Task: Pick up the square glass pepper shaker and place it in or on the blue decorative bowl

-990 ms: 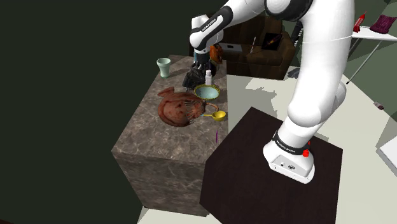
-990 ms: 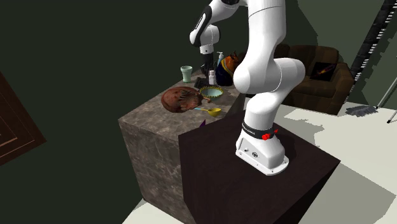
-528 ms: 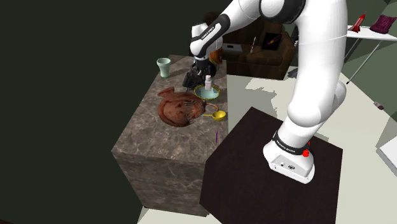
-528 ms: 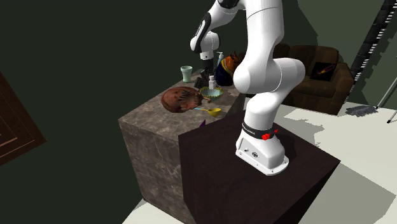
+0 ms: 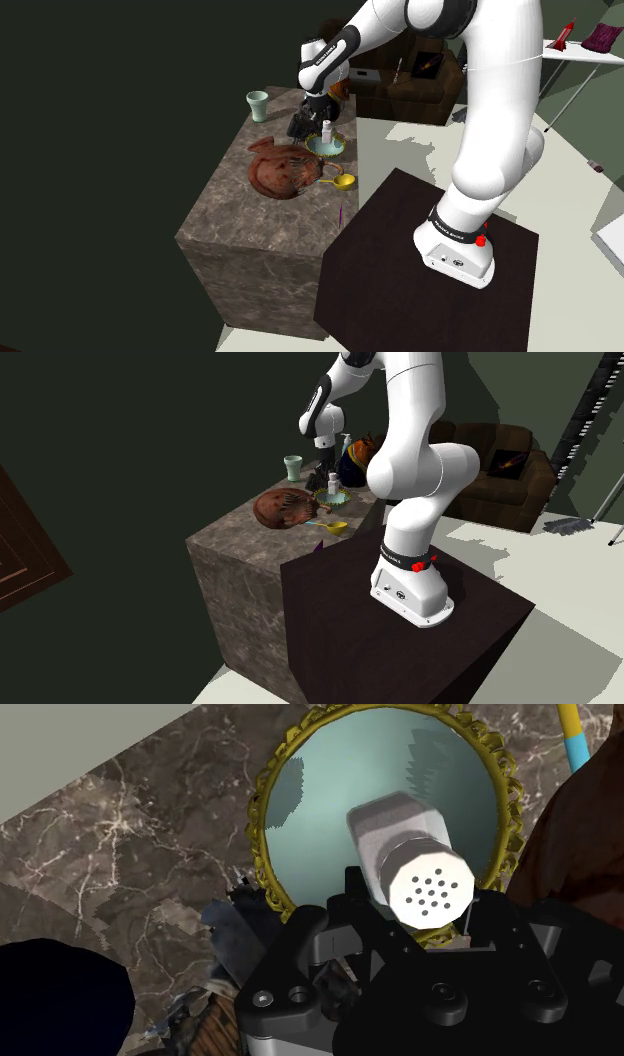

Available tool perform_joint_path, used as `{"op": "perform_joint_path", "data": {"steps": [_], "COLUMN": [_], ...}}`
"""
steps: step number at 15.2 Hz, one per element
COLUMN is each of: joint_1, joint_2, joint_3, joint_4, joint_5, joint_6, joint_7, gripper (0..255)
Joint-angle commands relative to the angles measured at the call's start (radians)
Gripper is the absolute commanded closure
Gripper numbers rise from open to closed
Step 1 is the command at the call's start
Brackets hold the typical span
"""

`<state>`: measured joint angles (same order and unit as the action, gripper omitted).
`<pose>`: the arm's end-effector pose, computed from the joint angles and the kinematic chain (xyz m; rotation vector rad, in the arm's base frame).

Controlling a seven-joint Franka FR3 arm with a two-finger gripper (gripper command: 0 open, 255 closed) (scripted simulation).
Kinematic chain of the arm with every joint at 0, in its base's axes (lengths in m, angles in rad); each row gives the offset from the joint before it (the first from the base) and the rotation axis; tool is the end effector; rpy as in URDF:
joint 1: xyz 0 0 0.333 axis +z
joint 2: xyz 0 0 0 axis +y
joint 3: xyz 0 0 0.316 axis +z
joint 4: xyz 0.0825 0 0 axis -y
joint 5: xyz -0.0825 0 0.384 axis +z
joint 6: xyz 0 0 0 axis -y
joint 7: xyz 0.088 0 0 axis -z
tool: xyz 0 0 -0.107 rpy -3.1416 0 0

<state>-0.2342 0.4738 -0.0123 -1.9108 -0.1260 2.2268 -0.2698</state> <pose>0.5922 -0.1527 0.2348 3.0692 0.1675 -0.2741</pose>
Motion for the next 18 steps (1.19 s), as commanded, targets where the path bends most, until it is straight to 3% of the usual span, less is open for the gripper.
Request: {"op": "perform_joint_path", "data": {"steps": [1, 2, 7, 11, 18], "joint_1": [0.000, 0.000, 0.000, 0.006, 0.006], "joint_2": [0.000, 0.000, 0.000, -0.059, -0.059], "joint_3": [0.000, 0.000, 0.000, 0.005, 0.005], "joint_4": [0.000, 0.000, 0.000, 0.050, 0.050], "joint_5": [0.000, 0.000, 0.000, 0.008, 0.008], "joint_6": [0.000, 0.000, 0.000, -0.110, -0.110], "joint_7": [0.000, 0.000, 0.000, -0.005, -0.005], "gripper": [255, 0, 0, 0, 0]}}
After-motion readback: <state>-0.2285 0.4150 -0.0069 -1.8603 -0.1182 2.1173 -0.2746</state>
